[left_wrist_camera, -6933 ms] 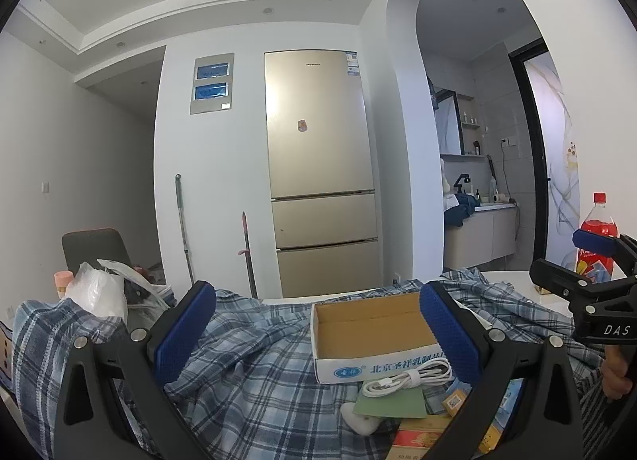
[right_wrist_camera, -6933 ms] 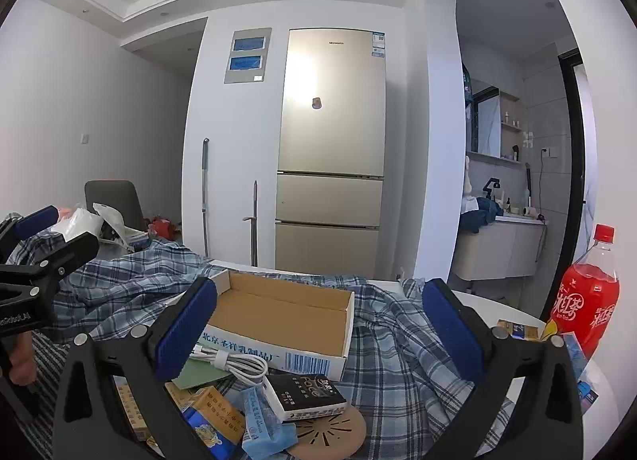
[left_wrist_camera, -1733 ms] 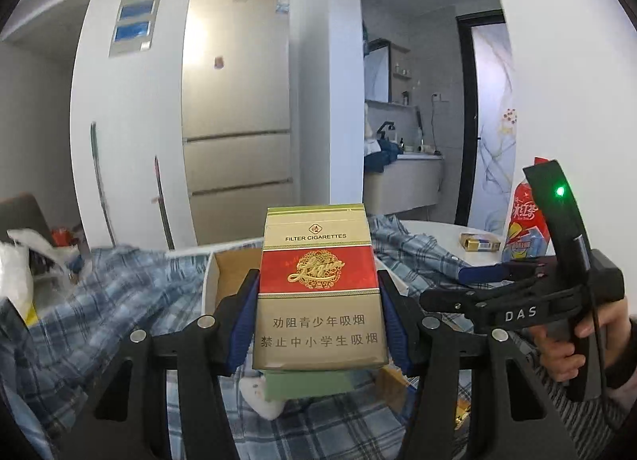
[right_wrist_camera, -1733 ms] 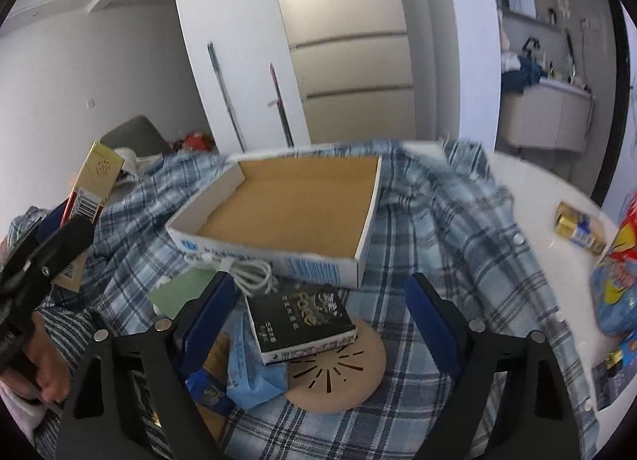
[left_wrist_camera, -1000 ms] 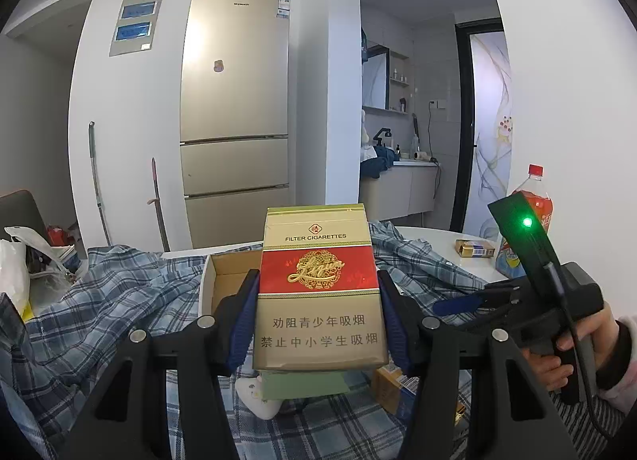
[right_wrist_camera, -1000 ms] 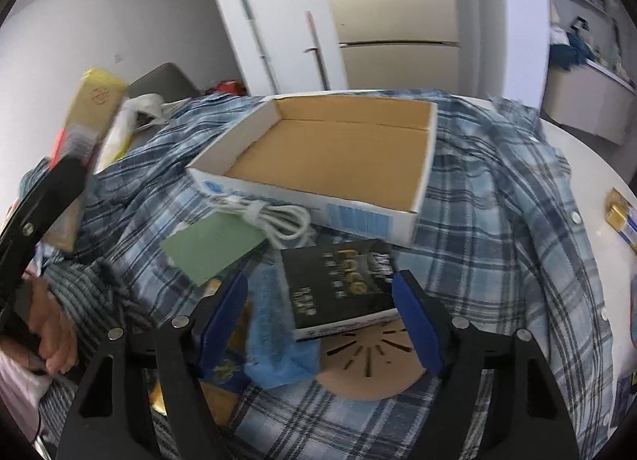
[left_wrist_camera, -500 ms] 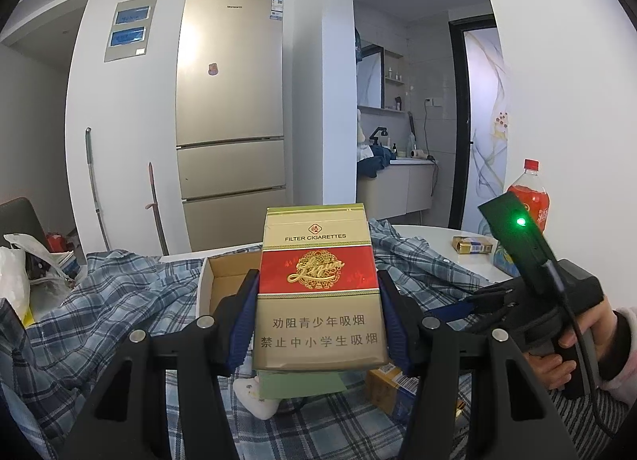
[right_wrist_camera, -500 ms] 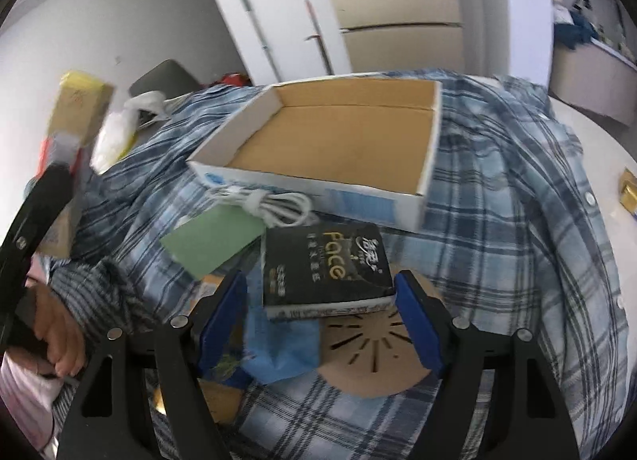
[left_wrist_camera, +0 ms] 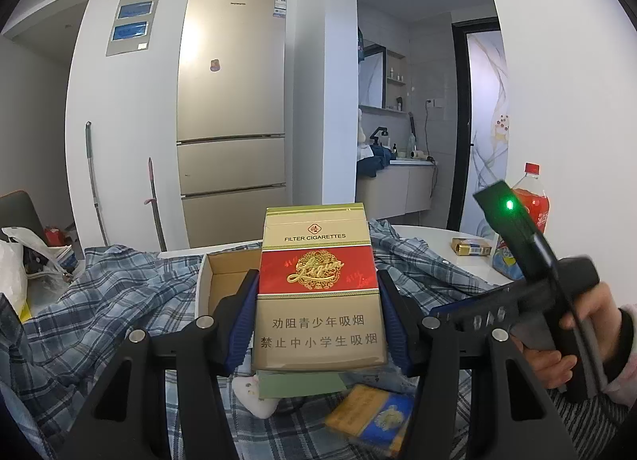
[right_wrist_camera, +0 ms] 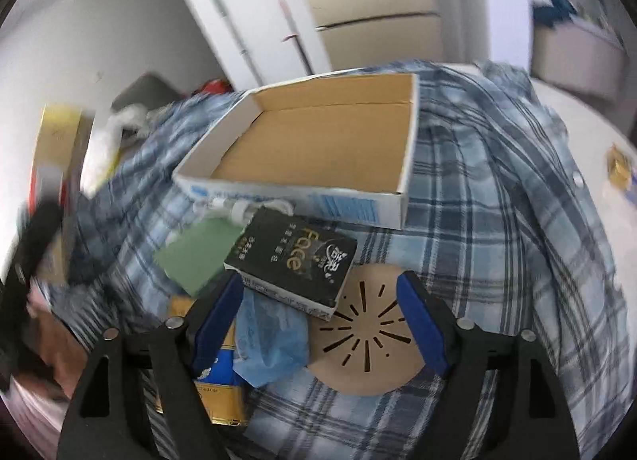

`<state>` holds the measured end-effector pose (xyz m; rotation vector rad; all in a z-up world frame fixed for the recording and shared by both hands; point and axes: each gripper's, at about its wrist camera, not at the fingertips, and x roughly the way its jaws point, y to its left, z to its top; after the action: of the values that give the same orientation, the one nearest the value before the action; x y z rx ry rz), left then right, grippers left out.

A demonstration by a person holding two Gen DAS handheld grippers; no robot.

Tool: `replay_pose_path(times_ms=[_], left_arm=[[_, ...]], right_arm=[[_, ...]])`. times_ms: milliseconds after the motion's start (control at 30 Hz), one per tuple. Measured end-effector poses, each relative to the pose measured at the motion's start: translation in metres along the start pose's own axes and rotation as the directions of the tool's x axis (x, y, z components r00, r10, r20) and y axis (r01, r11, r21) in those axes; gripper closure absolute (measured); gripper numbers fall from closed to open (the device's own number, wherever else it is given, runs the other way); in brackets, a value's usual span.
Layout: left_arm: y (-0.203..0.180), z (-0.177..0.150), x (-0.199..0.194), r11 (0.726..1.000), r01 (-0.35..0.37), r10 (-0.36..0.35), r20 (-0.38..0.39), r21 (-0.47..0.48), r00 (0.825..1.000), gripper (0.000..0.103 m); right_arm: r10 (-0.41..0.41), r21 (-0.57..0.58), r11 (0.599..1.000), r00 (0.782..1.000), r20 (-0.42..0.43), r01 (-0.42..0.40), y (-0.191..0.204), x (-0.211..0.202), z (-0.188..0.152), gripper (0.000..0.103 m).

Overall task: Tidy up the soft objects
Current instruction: 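Grasp the black Face tissue pack with the right tool while the left tool holds the cigarette pack, then lower both packs into the white box and open both tools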

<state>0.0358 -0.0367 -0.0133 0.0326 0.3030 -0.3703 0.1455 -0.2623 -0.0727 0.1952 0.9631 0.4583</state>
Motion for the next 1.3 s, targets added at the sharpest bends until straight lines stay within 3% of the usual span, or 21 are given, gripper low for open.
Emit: replay_pose_path(times_ms=[67, 233, 400, 533, 667, 733, 833, 967, 1067, 1167, 1300], left_arm=[[0.002, 0.000, 0.001, 1.000, 0.000, 0.000, -0.003, -0.013, 1.000, 0.045], [0.004, 0.000, 0.000, 0.999, -0.028, 0.028, -0.001, -0.033, 1.000, 0.045], [0.006, 0.000, -0.002, 0.998, -0.046, 0.047, 0.005, -0.043, 0.999, 0.045], [0.007, 0.001, -0.003, 0.998, -0.050, 0.050, 0.003, -0.048, 0.999, 0.045], [0.007, 0.001, -0.003, 0.998, -0.049, 0.050, 0.003, -0.047, 0.999, 0.045], [0.007, 0.001, -0.003, 0.998, -0.050, 0.050, 0.005, -0.047, 0.999, 0.045], [0.007, 0.001, -0.004, 0.997, -0.056, 0.056, 0.009, -0.048, 0.998, 0.045], [0.008, 0.002, -0.006, 0.995, -0.075, 0.076, 0.016, -0.060, 0.997, 0.045], [0.011, 0.003, -0.009, 0.993, -0.092, 0.093, 0.017, -0.076, 0.995, 0.045], [0.011, 0.003, -0.013, 0.990, -0.111, 0.113, 0.029, -0.082, 0.993, 0.045], [0.007, 0.004, -0.020, 0.991, -0.124, 0.128, 0.061, -0.059, 0.990, 0.045]], right_arm=[[0.026, 0.062, 0.998, 1.000, -0.008, -0.025, -0.002, -0.003, 0.004, 0.014], [-0.090, 0.085, 0.992, 0.996, -0.001, 0.090, 0.015, 0.003, 0.012, 0.012], [-0.168, 0.157, 0.972, 0.985, -0.047, 0.174, 0.025, 0.019, 0.014, 0.010], [-0.177, 0.208, 0.960, 0.982, -0.066, 0.188, 0.024, 0.030, 0.017, 0.011], [-0.163, 0.209, 0.962, 0.983, -0.084, 0.177, 0.018, 0.033, 0.013, 0.026], [-0.155, 0.194, 0.967, 0.985, -0.074, 0.167, 0.017, 0.029, 0.011, 0.040], [-0.133, 0.154, 0.978, 0.989, -0.063, 0.142, 0.017, 0.023, 0.009, 0.041], [-0.183, 0.054, 0.982, 0.983, 0.027, 0.181, 0.022, 0.011, 0.001, 0.041], [-0.238, -0.025, 0.970, 0.960, 0.146, 0.244, 0.031, -0.003, -0.007, 0.041], [-0.174, -0.052, 0.980, 0.959, 0.224, 0.190, 0.037, -0.018, -0.008, 0.041], [-0.166, -0.104, 0.972, 0.926, 0.339, 0.213, 0.052, -0.036, -0.013, 0.041]])
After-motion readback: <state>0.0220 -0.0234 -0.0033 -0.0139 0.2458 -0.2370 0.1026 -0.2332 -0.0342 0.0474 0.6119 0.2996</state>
